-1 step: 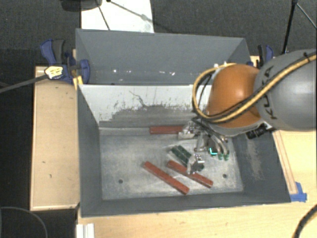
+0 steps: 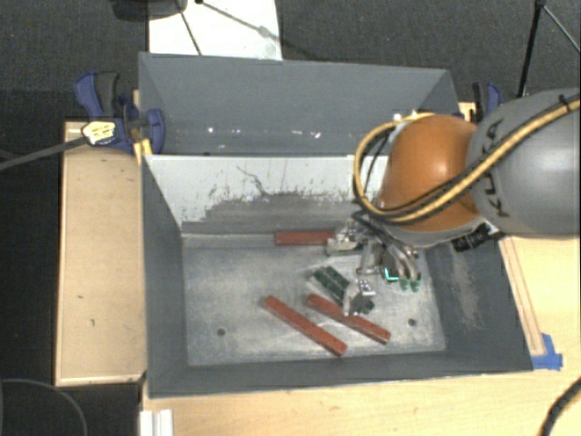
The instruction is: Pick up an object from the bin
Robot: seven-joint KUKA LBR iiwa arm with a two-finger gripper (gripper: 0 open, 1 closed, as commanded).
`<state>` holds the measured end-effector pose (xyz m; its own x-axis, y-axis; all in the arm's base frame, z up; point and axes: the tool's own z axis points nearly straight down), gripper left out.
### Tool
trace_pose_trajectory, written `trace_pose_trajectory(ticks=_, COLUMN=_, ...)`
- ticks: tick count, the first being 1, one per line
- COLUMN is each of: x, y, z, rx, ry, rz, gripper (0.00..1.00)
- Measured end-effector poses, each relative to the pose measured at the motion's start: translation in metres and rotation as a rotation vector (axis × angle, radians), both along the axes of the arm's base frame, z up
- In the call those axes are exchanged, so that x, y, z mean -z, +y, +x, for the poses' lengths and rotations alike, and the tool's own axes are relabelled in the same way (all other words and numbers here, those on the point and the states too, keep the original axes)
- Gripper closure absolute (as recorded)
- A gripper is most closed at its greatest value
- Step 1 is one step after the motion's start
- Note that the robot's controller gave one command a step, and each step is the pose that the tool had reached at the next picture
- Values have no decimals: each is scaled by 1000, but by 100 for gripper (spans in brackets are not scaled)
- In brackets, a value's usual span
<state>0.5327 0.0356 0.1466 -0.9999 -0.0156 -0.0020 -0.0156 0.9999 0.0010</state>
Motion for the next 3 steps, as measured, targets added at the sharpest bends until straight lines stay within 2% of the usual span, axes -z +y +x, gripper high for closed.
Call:
trace_pose_trajectory(ticks=1, x=66, y=-18, z=-10, rx=96, ry=-24, rz=3, gripper=100)
trace_pose_trajectory(ticks=2, x=66, y=-18, z=-10, rx=96, ry=-24, rz=3, gripper=100)
trace_pose_trajectory(ticks=3, x=-104, y=-31, z=12, rx=103, ry=-7, rz=0, gripper=100)
